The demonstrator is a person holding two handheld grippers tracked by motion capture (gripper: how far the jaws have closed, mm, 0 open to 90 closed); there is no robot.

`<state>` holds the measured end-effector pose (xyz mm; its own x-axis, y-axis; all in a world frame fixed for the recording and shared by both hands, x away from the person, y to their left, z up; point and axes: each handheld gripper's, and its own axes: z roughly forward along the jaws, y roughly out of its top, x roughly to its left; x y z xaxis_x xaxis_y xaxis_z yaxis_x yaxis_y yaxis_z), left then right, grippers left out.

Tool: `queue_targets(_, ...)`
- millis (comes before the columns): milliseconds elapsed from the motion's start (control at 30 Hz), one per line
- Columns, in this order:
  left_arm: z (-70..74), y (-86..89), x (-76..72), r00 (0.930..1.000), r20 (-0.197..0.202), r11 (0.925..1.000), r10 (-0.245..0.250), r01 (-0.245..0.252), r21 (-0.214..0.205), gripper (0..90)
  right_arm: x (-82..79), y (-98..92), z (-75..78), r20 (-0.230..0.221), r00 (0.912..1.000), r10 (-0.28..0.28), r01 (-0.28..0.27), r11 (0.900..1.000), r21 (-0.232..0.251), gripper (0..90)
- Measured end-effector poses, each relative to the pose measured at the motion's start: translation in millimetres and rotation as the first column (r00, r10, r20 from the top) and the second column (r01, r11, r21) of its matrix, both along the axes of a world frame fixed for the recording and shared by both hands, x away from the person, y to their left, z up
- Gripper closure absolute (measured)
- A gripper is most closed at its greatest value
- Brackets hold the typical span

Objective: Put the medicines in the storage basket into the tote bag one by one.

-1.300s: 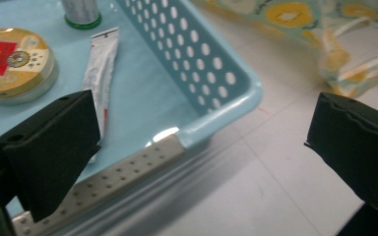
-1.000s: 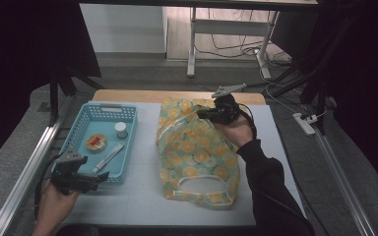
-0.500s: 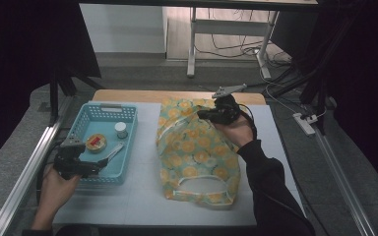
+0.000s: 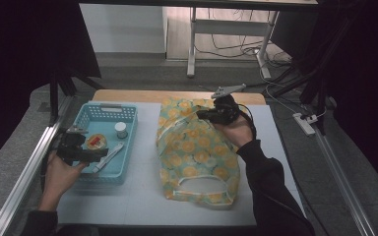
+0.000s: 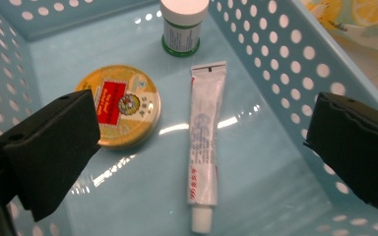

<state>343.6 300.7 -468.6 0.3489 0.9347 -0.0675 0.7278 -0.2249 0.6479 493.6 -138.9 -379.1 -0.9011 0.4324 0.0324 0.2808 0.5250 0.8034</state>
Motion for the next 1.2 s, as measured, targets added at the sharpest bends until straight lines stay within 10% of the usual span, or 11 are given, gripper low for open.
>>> queue_targets(767, -23.1, 14.0, 53.0, 0.9928, -0.113, 0.9978, 0.040, -0.033, 0.058, 0.0, 0.9, -1.8, -1.8, -0.001, 1.0000, 0.001, -0.001, 1.0000, 0.001, 90.0)
queue_targets(1200, -41.1, 14.8, 76.9, 0.9688, -0.230, 0.9905, 0.093, -0.066, 0.121, 0.0, 0.8, -1.6, -3.5, -0.005, 1.0000, 0.004, -0.004, 1.0000, 0.001, 90.0)
